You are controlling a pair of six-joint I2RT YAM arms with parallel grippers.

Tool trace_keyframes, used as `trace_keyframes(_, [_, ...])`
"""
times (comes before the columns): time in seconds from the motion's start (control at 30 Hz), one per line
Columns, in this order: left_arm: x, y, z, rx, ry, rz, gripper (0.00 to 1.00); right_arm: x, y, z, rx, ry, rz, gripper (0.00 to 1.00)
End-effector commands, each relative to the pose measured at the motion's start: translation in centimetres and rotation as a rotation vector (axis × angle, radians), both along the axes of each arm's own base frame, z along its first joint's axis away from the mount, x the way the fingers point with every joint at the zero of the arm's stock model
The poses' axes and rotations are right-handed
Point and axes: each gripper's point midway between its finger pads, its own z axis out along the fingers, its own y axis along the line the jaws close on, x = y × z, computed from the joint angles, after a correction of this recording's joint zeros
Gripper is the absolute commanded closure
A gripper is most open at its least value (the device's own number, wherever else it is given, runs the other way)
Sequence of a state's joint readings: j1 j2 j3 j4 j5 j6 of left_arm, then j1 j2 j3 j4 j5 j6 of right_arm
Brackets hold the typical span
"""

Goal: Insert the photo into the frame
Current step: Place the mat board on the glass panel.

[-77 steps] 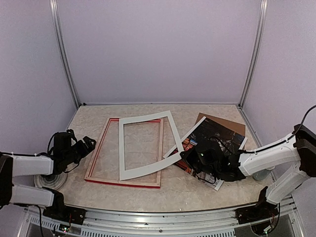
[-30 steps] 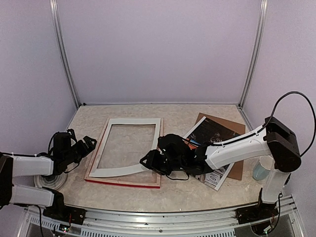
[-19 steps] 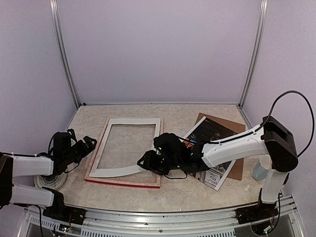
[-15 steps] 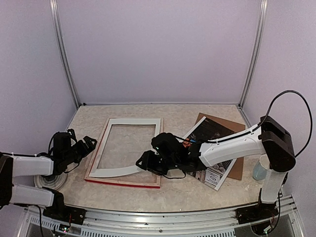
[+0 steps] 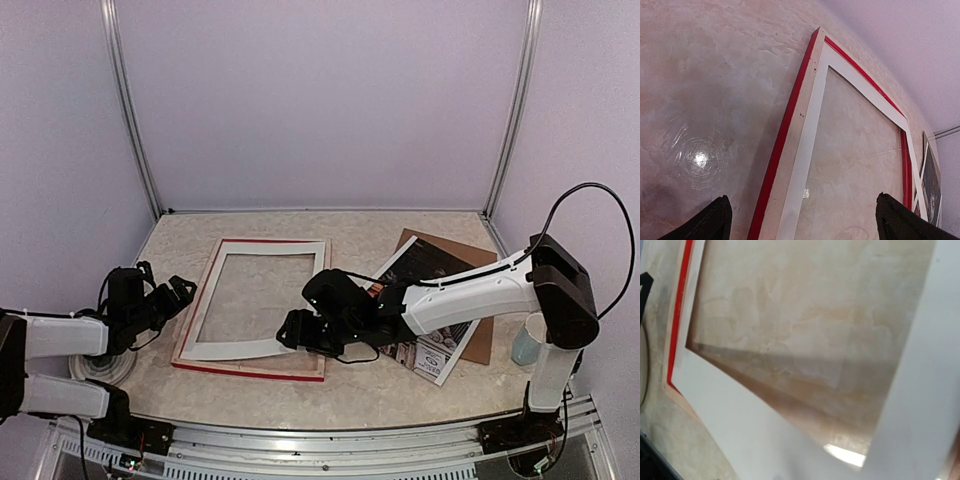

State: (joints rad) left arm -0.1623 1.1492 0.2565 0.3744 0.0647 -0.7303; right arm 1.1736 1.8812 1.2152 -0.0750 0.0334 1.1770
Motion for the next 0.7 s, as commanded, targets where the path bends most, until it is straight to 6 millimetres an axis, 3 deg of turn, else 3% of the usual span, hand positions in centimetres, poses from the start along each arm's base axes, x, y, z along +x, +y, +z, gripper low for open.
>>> trace_keyframes(0.0, [0.1, 0.2, 0.5, -0.002, -0.029, 0.0, 0.01, -0.5, -0.2, 1.9, -0.024, -0.047, 0.028, 0.32])
trace_keyframes(0.2, [0.1, 0.2, 0.5, -0.001, -0.028, -0.001, 0.01, -0.4, -1.4, 2.2, -0.071, -0.078, 0.021, 0.29])
trace_keyframes(0.33, [0.1, 0.2, 0.5, -0.001, -0.029, -0.001, 0.01, 0.7, -3.2, 3.8, -0.115, -0.167, -0.017, 0.02])
trace_keyframes(0.37, [0.1, 0.2, 0.4, -0.001, -0.028, 0.0, 0.01, 0.9, -3.6, 4.2, -0.123, -0.192, -0.023, 0.01])
trace_keyframes(0.5, [0.1, 0.2, 0.4, -0.001, -0.026, -0.001, 0.01, 2.4, -5.9, 6.9, -0.187, -0.322, -0.077, 0.01])
trace_keyframes(0.67, [0.1, 0.1, 0.3, 0.0, -0.026, -0.006, 0.01, 4.7, -11.0, 11.3, -0.317, -0.489, -0.243, 0.01])
